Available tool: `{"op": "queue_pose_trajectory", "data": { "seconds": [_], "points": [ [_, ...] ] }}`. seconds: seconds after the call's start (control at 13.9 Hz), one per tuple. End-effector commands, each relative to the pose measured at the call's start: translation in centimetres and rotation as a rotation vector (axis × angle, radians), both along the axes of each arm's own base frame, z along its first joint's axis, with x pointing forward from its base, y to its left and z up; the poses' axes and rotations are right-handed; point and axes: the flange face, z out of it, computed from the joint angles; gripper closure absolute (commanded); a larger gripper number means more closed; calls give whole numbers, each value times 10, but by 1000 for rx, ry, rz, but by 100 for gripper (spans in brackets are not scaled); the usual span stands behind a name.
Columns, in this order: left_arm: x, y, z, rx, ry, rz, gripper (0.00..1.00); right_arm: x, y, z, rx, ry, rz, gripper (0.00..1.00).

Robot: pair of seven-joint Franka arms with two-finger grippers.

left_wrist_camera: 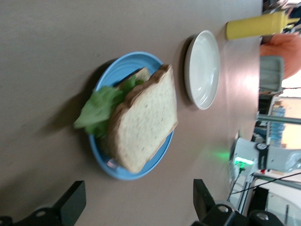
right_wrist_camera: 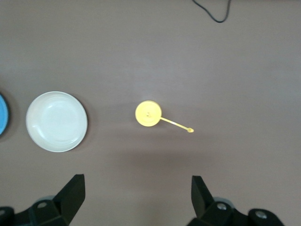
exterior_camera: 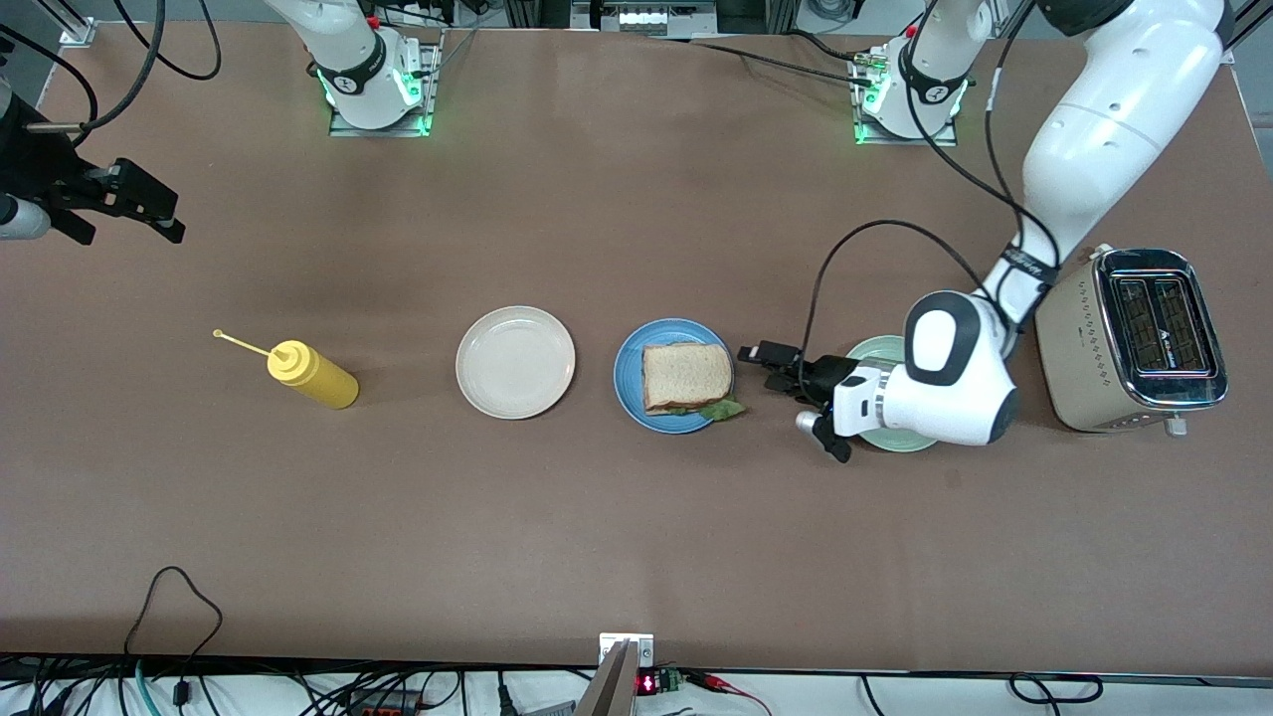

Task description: Make sandwich in blue plate with both arms

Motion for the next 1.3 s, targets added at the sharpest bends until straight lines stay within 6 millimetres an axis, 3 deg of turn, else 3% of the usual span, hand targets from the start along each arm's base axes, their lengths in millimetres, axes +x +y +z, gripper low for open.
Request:
{"op": "queue_pose_trajectory", "data": {
  "seconds": [0.0,0.22,0.58,0.94,1.23],
  "points": [
    [0,28,36,113,-14,-61,0,-2,9,-2,-37,5,-12,0],
    [7,48,75,236,-8,-102,0,-2,11,-3,-21,11,-15,0],
    [10,58,145,505,-50,-121,0,-5,11,3,21,2,-3,0],
    [-1,70,223,774,-125,-184,0,-2,15,11,22,-15,11,0],
    [-15,72,291,886,-159,-195,0,-1,11,11,20,-14,17,0]
  ]
}}
